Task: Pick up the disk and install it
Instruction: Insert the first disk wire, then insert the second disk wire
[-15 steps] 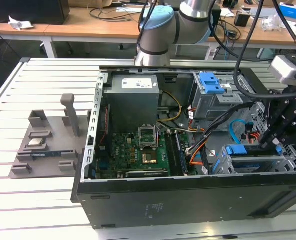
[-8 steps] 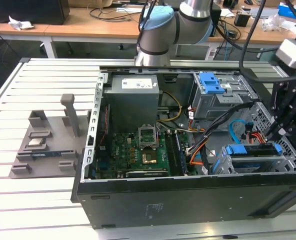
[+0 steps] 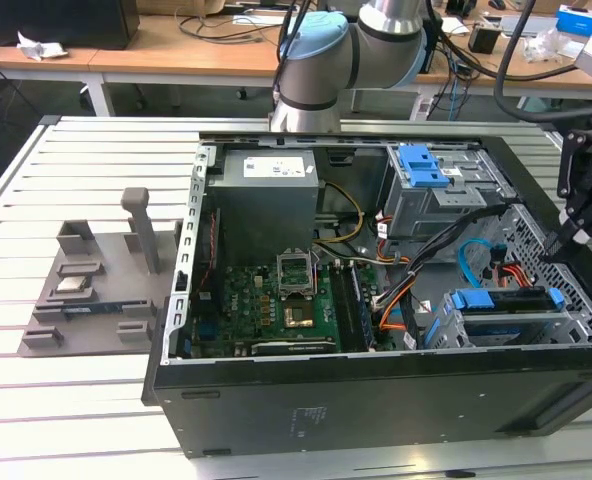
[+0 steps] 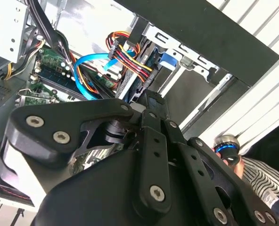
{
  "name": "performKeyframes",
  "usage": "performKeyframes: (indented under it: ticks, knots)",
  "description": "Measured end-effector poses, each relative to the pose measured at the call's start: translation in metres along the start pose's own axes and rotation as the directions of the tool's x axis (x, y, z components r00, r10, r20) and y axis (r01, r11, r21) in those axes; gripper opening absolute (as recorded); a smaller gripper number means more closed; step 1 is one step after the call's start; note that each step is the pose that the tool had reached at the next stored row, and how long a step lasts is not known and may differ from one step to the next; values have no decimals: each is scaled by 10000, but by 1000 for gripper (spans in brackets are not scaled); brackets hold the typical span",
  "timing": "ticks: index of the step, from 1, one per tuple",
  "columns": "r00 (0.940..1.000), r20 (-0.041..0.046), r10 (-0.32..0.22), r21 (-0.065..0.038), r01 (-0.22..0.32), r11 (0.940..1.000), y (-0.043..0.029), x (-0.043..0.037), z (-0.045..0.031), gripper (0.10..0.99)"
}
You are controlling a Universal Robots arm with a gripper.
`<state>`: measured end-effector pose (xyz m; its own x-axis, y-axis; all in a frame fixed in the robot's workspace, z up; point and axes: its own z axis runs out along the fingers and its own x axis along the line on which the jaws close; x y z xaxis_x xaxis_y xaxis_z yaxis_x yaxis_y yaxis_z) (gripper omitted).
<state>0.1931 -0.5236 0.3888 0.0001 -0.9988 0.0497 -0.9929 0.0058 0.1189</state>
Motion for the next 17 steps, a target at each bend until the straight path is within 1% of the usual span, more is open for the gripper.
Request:
performKeyframes:
  ticks: [9, 11, 12, 13, 16, 17]
  knots:
    - [10000, 1, 1, 0, -1, 10000, 0, 0, 0, 114]
    - [10000, 1, 0, 0, 0, 10000, 0, 0, 0, 235]
    - [10000, 0, 0, 0, 0, 10000, 0, 0, 0, 235]
    - [10000, 1, 0, 0, 0, 10000, 0, 0, 0, 302]
    - [10000, 10, -1, -1, 1, 10000, 30, -6, 9, 302]
    - [10000, 20, -3, -1, 3, 10000, 62, -17, 24, 302]
